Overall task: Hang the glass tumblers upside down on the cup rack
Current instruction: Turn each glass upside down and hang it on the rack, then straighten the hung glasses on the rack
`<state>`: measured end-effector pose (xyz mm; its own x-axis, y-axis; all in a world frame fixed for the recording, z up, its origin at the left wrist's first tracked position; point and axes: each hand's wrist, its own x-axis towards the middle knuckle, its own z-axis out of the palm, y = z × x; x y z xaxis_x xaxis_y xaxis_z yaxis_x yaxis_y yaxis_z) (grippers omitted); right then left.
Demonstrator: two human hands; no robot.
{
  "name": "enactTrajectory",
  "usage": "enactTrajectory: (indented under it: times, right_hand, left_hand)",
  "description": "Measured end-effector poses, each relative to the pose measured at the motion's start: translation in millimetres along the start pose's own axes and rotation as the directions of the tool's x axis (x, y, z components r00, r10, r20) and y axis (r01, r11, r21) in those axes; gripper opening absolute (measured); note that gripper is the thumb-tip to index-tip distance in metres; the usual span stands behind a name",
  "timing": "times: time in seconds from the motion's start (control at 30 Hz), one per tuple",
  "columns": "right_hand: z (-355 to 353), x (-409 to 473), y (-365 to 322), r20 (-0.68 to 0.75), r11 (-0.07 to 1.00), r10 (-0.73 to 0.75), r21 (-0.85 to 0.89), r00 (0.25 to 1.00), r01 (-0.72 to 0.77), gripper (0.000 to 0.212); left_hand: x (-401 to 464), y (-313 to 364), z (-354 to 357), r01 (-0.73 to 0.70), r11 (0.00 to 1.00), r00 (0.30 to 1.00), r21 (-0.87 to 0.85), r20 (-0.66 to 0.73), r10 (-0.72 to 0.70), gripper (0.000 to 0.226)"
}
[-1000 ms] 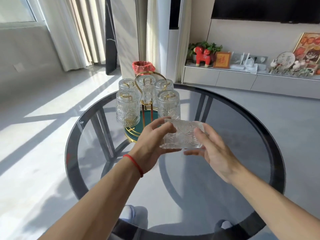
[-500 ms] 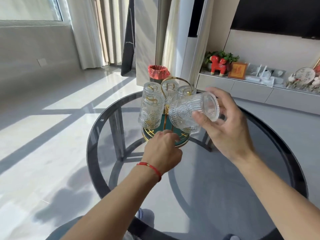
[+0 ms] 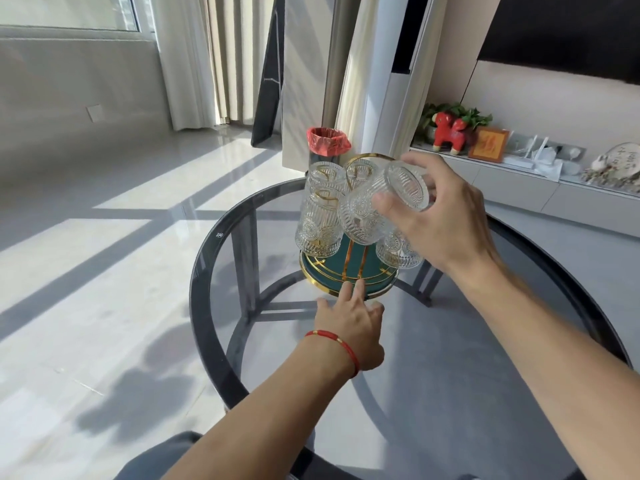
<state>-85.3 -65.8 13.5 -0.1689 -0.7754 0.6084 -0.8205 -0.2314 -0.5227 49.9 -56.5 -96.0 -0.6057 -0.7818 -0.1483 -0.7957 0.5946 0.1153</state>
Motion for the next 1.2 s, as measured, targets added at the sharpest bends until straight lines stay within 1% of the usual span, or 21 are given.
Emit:
enactTrajectory:
  times: [0.13, 0.27, 0.4, 0.53, 0.77, 0.9, 0.97, 1.03, 1.1, 1.17, 1.2]
  right_hand:
    - [-4.7, 2.9, 5.0, 0.018, 0.998, -0.030, -0.054, 0.999, 0.031, 0.067]
    - [3.2, 4.8, 7.3, 0.080, 0.994, -0.069, -0.084, 0.994, 0.076, 0.063]
    - [18.4, 5.8, 9.6, 0.129, 0.988, -0.072, -0.127, 0.989, 0.089, 0.065]
    - [32.1, 4.2, 12.3, 0.151, 0.972, -0.087, -0.202, 0.985, 0.117, 0.069]
    - [42.6, -2.8, 25.4, 0.164, 0.968, -0.098, -0.212, 0.982, 0.132, 0.066]
    - [44.2, -7.6, 27.7, 0.199, 0.952, -0.111, -0.262, 0.974, 0.162, 0.070]
    - [41.4, -9.8, 28.8, 0.212, 0.950, -0.123, -0.257, 0.969, 0.177, 0.072]
    - [35.9, -12.3, 32.1, 0.183, 0.961, -0.155, -0.200, 0.971, 0.191, 0.066]
    - [27.5, -16.9, 41.3, 0.062, 0.971, -0.197, -0.123, 0.979, 0.203, 0.050]
    - [17.8, -20.7, 56.4, -0.074, 0.982, -0.179, -0.075, 0.981, 0.174, 0.037]
    - [13.7, -21.8, 64.7, -0.105, 0.990, -0.134, -0.048, 0.985, 0.129, 0.036]
  left_hand:
    - [1.7, 1.2, 0.8, -0.013, 0.999, 1.000, 0.032, 0.022, 0.012, 0.059]
    - [3.6, 3.3, -0.1, -0.008, 0.999, 1.000, 0.041, 0.008, 0.008, 0.057]
    - [3.4, 6.2, -0.4, -0.003, 0.999, 1.000, 0.051, 0.011, 0.002, 0.053]
    - [2.2, 10.2, 1.1, 0.017, 0.998, 1.000, 0.062, -0.019, -0.015, 0.044]
    - [4.3, 13.9, 1.7, 0.024, 0.997, 0.997, 0.073, -0.071, -0.018, 0.038]
    - [6.2, 16.7, 2.9, 0.020, 0.995, 0.993, 0.098, -0.118, -0.008, 0.034]
    - [6.8, 19.0, 4.3, 0.014, 0.992, 0.991, 0.122, -0.131, 0.003, 0.033]
    - [7.2, 20.2, 8.8, 0.013, 0.990, 0.989, 0.141, -0.145, 0.008, 0.032]
    - [8.1, 19.9, 15.6, 0.014, 0.989, 0.987, 0.146, -0.159, 0.010, 0.037]
    - [10.6, 17.6, 23.3, 0.006, 0.991, 0.986, 0.131, -0.168, 0.017, 0.055]
    - [11.5, 16.0, 26.8, -0.003, 0.993, 0.983, 0.115, -0.183, 0.024, 0.064]
